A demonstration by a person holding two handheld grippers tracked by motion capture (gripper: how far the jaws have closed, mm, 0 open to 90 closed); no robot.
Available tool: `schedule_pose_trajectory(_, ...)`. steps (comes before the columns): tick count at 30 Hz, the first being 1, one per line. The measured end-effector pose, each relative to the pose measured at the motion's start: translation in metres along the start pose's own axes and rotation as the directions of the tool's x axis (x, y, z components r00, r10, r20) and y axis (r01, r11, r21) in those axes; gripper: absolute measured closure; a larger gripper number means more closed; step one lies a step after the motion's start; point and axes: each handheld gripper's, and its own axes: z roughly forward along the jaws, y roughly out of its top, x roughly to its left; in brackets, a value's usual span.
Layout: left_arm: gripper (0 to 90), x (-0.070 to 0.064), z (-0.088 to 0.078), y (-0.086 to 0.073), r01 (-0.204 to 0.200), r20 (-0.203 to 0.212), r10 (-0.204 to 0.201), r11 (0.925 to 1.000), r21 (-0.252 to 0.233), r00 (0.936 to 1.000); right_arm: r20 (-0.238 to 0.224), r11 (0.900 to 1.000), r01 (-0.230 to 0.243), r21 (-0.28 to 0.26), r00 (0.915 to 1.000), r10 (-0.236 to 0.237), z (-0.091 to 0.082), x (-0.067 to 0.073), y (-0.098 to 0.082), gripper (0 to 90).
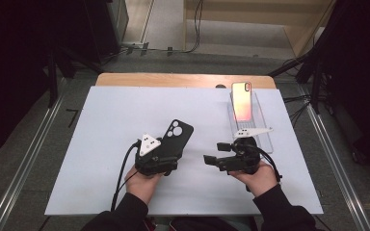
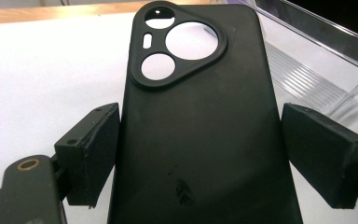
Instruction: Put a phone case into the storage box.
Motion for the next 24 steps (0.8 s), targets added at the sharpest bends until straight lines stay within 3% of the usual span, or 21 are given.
schedule_pose_trajectory(3,14.7,-0.004,-0.001,-0.002,0.001,-0.002,-0.001,0.9999,-0.016,1.0,0.007,1.0,-0.005,-0.001,1.0,0.005,0.004,0.002,0.002,16.5)
schedule_pose_trajectory(7,14.7,-0.007,0.001,-0.006,-0.032,-0.005,0.032,0.9988,-0.036,0.9995,0.014,1.0,-0.02,-0.018,0.9997,0.02,0.007,0.004,0.007,16.5)
schedule_pose_trajectory(14,14.7,-0.014,0.004,-0.011,-0.012,0.003,0.012,0.9983,-0.057,0.9999,-0.001,0.995,-0.08,-0.055,0.9968,0.08,0.012,0.001,0.016,16.7)
schedule_pose_trajectory(24,14.7,-0.022,0.004,-0.016,0.026,0.01,-0.025,0.9975,-0.066,0.9996,0.017,0.993,-0.106,-0.056,0.9941,0.107,0.021,0.0,0.026,17.6)
